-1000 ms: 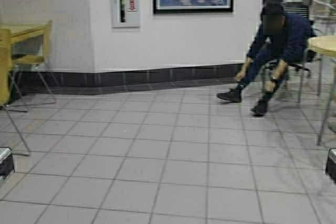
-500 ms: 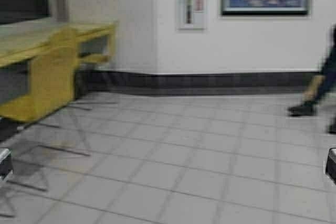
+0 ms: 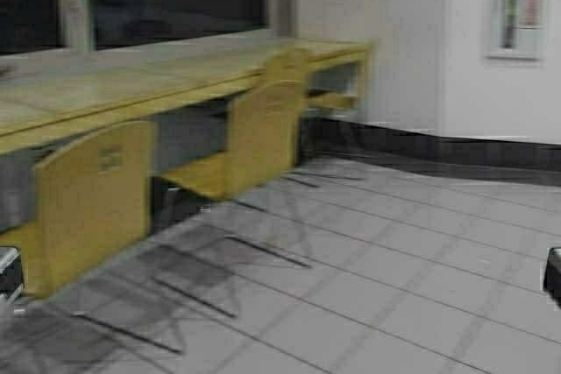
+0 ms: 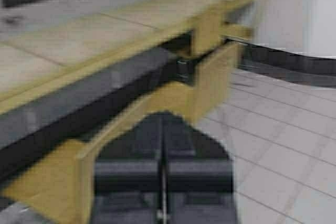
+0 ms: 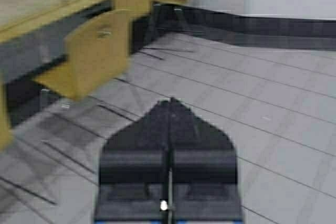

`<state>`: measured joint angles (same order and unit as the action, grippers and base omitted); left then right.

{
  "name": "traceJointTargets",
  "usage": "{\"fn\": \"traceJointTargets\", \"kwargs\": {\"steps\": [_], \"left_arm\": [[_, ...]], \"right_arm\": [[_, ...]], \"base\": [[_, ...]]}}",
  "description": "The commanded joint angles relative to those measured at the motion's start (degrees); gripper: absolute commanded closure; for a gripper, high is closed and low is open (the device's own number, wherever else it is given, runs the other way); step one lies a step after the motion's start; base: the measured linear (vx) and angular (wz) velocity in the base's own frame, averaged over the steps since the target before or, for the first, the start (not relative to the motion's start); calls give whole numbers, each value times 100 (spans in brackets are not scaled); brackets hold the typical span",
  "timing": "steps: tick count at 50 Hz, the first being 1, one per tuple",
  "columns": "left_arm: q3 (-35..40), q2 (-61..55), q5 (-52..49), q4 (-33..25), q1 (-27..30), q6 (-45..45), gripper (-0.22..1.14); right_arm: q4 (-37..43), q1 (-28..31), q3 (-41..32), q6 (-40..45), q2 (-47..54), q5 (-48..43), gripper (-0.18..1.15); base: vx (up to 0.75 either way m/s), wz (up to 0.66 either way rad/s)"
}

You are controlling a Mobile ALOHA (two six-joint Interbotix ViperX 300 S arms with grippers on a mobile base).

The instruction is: Push the chairs under the table

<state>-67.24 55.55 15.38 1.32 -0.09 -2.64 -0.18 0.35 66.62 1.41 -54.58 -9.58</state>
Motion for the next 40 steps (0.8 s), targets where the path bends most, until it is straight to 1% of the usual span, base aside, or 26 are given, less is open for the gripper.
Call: {"fn": "traceJointTargets", "kwargs": {"steps": [1,27,40], "left_arm": [[114,0,44,26,-9,9,89],[53,97,26,53,-9,-9,89],[-35,123,18,35,-9,-185,89]], "right_arm": [[18,9,-141,105,35,-18,92],[18,9,-70,255,44,-9,92],[18,9,26,264,35,360,92]], "base": [[24,53],[22,51],[19,65]]}}
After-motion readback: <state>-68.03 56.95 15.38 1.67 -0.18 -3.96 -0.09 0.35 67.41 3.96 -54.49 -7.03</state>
